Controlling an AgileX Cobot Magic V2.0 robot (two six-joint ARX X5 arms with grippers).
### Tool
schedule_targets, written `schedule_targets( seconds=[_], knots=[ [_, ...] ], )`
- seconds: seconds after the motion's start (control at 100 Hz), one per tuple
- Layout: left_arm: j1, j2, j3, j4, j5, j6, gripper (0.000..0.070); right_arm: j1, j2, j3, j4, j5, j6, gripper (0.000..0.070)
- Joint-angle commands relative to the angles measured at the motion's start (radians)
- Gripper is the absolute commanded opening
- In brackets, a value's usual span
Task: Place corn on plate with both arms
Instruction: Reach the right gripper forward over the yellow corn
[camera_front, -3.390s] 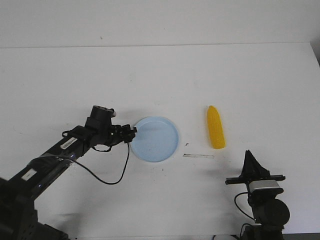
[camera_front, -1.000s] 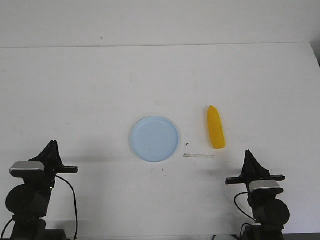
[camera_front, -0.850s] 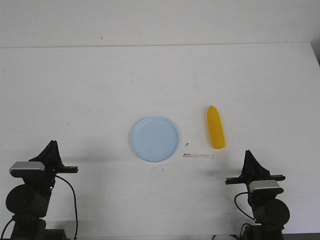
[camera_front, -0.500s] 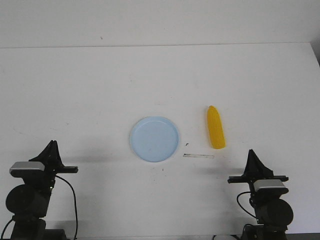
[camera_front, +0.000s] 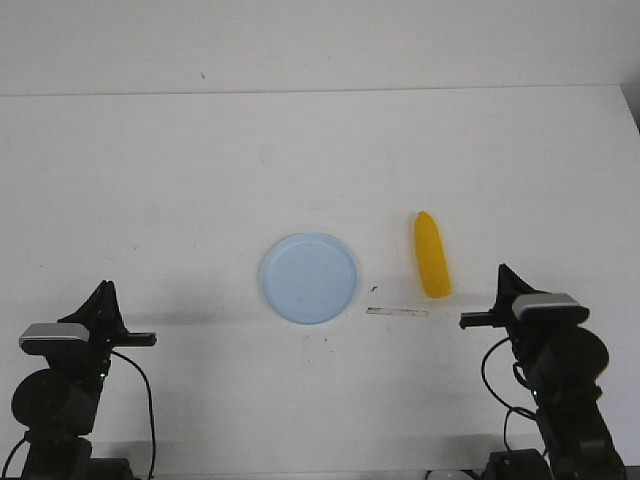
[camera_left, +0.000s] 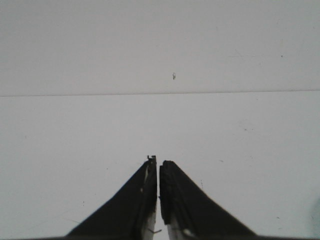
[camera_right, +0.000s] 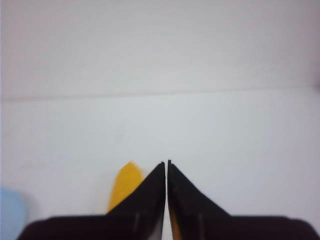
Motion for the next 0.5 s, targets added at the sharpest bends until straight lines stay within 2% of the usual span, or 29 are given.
schedule_targets(
  seconds=[0.0, 0.19, 0.49],
  knots=[
    [0.002, 0.002, 0.005, 0.016, -0.002, 0.006, 0.0001, 0.014, 0.107, 0.051, -0.016, -0.001, -0.004, 0.0005],
    [0.002, 0.002, 0.005, 0.016, -0.002, 0.006, 0.0001, 0.057, 0.374, 0.196, -0.074, 0.011, 0.000, 0.0005],
    [0.002, 0.002, 0.005, 0.016, -0.002, 0.005, 0.0001, 0.106, 0.740, 0.536, -0.390, 0.006, 0.036, 0.0005]
  ],
)
